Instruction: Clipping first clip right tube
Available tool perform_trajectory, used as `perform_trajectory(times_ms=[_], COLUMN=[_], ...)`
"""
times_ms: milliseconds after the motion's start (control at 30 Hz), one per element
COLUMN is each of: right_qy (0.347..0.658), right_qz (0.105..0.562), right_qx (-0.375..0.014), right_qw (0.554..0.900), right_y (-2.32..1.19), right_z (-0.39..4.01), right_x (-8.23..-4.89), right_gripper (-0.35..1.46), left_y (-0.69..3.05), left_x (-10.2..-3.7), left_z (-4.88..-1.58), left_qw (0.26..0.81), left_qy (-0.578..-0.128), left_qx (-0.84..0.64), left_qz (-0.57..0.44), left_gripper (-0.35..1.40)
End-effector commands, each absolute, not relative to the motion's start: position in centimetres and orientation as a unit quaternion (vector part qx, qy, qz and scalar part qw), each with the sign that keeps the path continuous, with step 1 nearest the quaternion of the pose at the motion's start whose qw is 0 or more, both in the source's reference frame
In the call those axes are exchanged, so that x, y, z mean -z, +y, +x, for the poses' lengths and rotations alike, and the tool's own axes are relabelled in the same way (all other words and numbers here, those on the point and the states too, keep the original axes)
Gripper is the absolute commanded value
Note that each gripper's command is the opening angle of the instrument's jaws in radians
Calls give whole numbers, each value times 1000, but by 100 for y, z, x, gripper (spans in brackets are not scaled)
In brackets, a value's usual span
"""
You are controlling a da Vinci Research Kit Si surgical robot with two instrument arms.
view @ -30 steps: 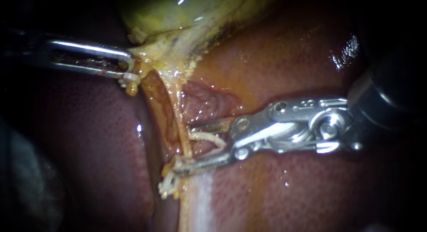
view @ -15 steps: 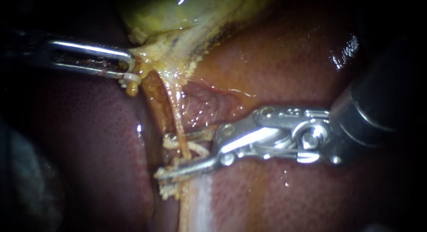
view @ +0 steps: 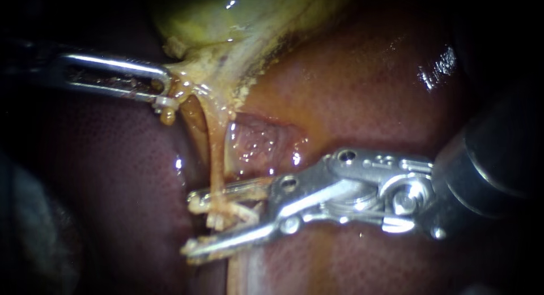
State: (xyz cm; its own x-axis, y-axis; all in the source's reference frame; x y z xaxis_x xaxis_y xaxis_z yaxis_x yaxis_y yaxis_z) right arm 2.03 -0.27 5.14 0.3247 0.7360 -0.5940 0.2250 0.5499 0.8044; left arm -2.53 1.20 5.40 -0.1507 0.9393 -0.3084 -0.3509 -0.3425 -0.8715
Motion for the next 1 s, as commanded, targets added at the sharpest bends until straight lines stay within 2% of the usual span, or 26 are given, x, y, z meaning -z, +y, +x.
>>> perform_trajectory(times_ms=[33,133,267,367,567,667,1000], right_qy=[551,552,553,551,529,519,519], right_qz=[434,430,427,427,452,465,464], right_qx=[-188,-193,-196,-203,-235,-250,-251], right_qw=[688,688,689,688,679,673,673], right_y=[-26,-24,-23,-23,-24,-25,-26], right_z=[202,200,196,195,195,193,192], right_x=[-516,-519,-521,-521,-521,-523,-527], right_gripper=[35,27,4,-4,-35,-35,-35], left_y=[120,120,120,120,119,120,119], left_x=[-540,-540,-540,-540,-541,-541,-542], left_z=[-253,-253,-253,-253,-254,-254,-256], left_qw=[471,471,472,471,471,472,470], left_qy=[-327,-327,-326,-326,-326,-326,-328], left_qx=[-684,-684,-684,-684,-684,-684,-685], left_qz=[-450,-450,-450,-450,-450,-450,-450], left_gripper=[-35,-35,-35,-35,-35,-35,-35])
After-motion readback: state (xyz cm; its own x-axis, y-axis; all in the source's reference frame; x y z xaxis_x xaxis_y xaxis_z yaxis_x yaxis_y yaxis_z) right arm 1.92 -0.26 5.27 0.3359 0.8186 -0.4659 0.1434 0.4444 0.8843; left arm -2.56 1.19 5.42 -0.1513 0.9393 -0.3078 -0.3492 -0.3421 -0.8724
